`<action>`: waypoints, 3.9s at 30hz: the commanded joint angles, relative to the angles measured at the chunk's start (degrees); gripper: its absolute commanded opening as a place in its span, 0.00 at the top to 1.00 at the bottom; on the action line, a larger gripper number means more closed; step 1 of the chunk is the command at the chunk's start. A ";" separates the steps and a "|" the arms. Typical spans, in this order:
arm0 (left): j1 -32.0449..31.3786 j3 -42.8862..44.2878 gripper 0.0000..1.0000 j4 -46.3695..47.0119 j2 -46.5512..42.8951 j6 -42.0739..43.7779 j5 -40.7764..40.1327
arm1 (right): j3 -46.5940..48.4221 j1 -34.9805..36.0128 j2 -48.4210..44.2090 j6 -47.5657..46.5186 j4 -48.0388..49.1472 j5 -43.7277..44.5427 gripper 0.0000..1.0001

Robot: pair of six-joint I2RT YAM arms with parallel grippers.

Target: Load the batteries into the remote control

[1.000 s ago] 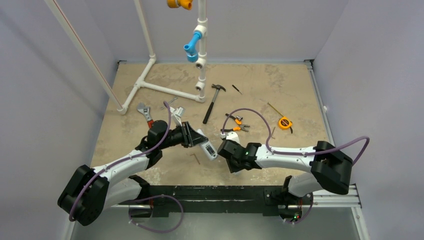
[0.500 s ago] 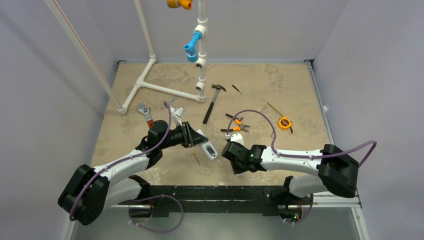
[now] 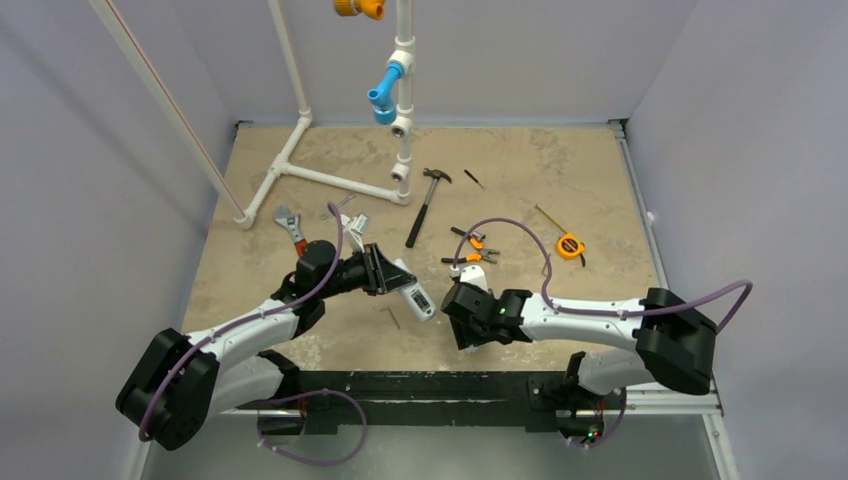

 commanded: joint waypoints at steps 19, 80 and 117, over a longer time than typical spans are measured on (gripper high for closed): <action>0.30 2.16 1.00 3.14 0.59 0.40 1.35 | -4.31 -2.09 -11.66 2.07 4.11 1.11 0.66; 5.18 1.19 1.00 -0.22 -3.99 -0.27 1.01 | -7.07 -6.16 -1.33 -4.15 15.75 -14.27 1.00; 6.71 5.79 1.00 -31.00 -22.54 10.79 -18.23 | 6.57 -6.16 16.34 -4.36 31.55 -6.93 1.00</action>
